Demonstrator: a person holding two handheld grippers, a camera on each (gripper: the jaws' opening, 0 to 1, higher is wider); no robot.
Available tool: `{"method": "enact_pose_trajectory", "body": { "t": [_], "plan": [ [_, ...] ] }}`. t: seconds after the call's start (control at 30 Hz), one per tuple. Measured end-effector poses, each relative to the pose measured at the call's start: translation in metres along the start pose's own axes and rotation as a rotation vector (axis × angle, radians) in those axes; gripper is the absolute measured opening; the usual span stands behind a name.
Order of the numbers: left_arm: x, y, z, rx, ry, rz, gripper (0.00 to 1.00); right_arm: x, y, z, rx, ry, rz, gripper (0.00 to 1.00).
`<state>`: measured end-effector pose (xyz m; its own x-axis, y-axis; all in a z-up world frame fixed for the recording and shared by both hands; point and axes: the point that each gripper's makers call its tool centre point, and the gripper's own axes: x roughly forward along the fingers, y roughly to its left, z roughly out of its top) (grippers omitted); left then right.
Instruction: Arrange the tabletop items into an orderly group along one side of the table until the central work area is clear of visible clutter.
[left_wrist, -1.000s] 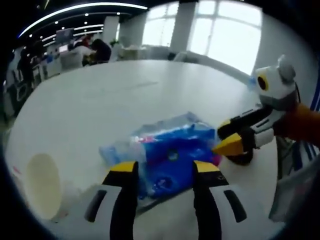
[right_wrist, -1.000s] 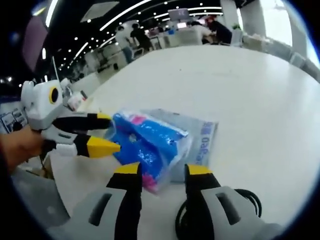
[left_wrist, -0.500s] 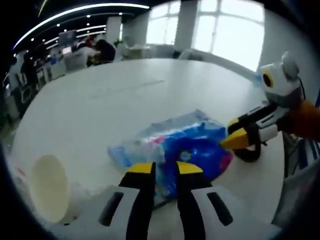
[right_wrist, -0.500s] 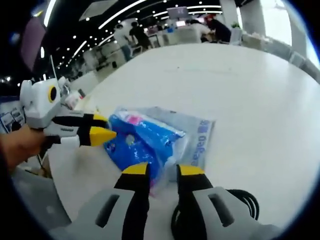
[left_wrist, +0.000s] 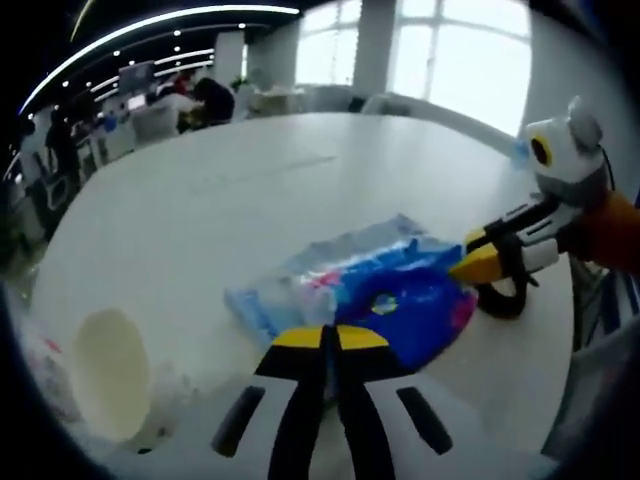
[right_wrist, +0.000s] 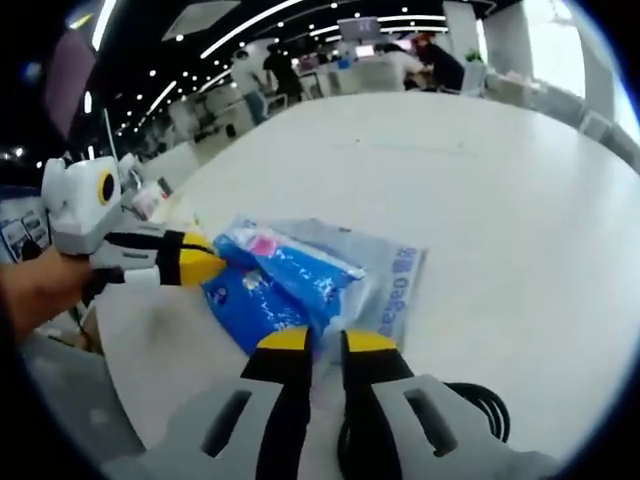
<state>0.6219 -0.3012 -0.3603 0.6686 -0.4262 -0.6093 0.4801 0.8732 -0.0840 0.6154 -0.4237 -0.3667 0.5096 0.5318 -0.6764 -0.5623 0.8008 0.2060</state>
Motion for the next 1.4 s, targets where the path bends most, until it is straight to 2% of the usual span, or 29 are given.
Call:
{"method": "enact_pose_trajectory", "body": {
  "t": [0.27, 0.53, 0.8, 1.07, 1.4],
  "plan": [
    [-0.009, -0.007, 0.012, 0.002, -0.017, 0.000, 0.00, -0.012, -0.002, 0.012, -0.027, -0.036, -0.002, 0.06],
    [-0.019, -0.022, 0.041, 0.027, -0.067, -0.010, 0.00, -0.033, -0.014, 0.030, -0.037, -0.089, -0.019, 0.05],
    [-0.016, -0.043, 0.061, 0.059, -0.092, -0.028, 0.00, -0.056, -0.032, 0.040, -0.041, -0.127, -0.047, 0.04],
    [-0.009, -0.064, 0.080, 0.097, -0.104, -0.047, 0.00, -0.076, -0.049, 0.041, -0.042, -0.146, -0.078, 0.04],
    [0.005, -0.101, 0.100, 0.144, -0.112, -0.078, 0.00, -0.106, -0.084, 0.044, -0.026, -0.183, -0.125, 0.03]
  ]
}}
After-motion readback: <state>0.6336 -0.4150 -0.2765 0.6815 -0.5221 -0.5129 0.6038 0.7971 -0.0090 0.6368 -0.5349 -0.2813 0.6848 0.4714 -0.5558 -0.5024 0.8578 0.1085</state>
